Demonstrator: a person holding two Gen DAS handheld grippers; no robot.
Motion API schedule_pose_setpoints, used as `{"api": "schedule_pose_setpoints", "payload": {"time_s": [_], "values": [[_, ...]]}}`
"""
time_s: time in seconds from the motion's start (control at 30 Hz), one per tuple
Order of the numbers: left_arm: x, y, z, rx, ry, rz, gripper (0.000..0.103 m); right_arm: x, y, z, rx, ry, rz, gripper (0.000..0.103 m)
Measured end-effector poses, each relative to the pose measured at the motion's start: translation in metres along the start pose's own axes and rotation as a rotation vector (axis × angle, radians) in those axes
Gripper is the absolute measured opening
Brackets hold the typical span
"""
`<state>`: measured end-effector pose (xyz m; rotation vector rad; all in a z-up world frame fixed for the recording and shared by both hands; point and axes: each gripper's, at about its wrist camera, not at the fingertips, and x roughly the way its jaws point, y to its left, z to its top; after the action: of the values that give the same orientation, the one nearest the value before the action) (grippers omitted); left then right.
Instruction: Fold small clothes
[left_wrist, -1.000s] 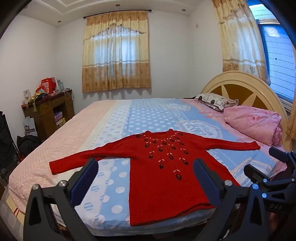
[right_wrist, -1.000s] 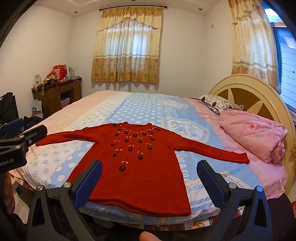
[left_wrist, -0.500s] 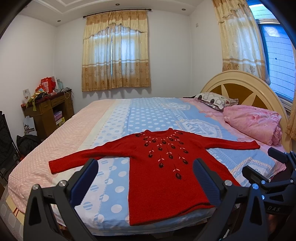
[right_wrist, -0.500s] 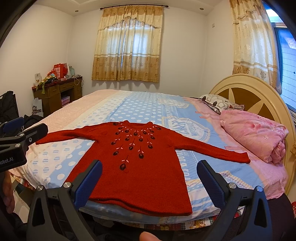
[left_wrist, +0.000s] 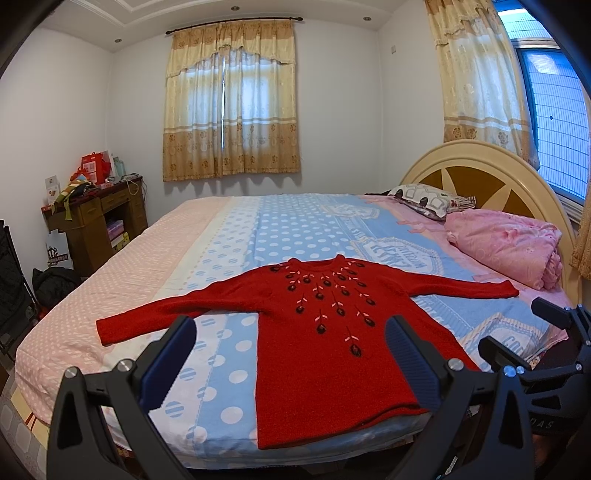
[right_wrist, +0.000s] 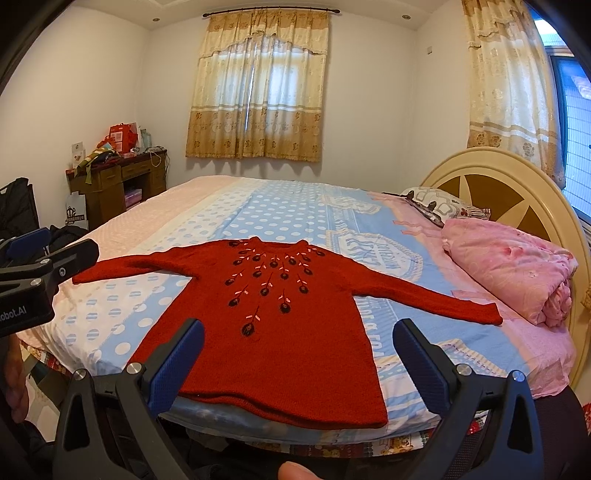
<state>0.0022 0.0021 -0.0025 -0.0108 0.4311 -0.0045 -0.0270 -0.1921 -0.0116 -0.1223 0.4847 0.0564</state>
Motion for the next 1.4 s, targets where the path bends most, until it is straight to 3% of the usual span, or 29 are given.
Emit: {"api": "schedule_pose_setpoints", "payload": {"time_s": [1.4], "values": [[0.007, 0.0, -0.014, -0.003, 0.017, -0.009, 0.103, 0.005, 0.004, -0.006, -0.018, 0.028, 0.008, 0.102]]}}
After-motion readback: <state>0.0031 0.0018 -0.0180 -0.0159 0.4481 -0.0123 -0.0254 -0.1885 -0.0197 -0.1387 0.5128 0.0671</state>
